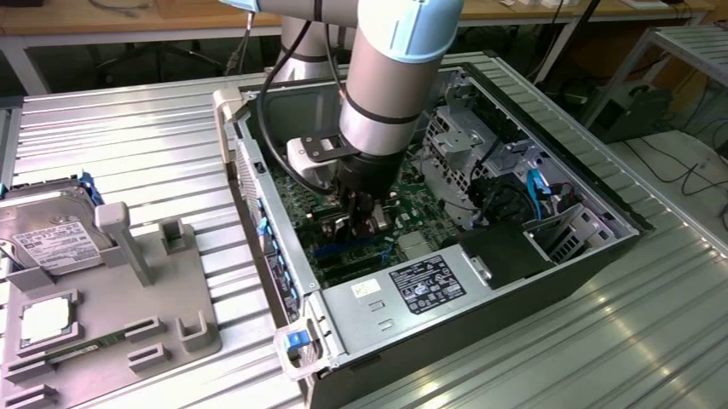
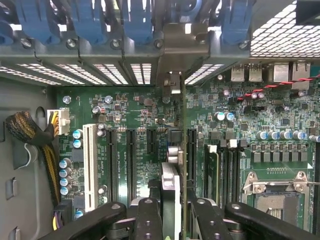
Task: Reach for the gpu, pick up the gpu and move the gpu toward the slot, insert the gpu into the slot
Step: 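Insert the gpu into the slot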
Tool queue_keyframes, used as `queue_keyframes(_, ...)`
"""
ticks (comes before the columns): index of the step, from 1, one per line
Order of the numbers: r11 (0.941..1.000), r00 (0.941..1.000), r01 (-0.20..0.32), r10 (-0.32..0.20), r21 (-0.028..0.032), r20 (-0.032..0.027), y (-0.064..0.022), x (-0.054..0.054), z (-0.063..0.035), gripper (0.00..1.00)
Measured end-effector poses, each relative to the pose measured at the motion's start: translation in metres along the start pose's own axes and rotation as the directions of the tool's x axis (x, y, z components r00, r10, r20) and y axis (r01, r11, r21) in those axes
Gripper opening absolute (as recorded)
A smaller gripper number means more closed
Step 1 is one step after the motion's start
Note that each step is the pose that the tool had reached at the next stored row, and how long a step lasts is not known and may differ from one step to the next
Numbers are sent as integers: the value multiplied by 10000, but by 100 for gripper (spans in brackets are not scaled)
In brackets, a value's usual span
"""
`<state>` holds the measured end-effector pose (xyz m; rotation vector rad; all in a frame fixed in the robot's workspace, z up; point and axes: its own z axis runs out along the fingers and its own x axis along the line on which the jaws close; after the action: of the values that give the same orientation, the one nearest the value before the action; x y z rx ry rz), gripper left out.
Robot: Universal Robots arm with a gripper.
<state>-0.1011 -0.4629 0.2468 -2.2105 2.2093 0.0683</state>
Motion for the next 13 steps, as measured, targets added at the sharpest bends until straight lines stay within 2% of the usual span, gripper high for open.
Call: queue_keyframes(13, 10000, 10000, 3, -3, 4, 2, 21, 2, 25, 28)
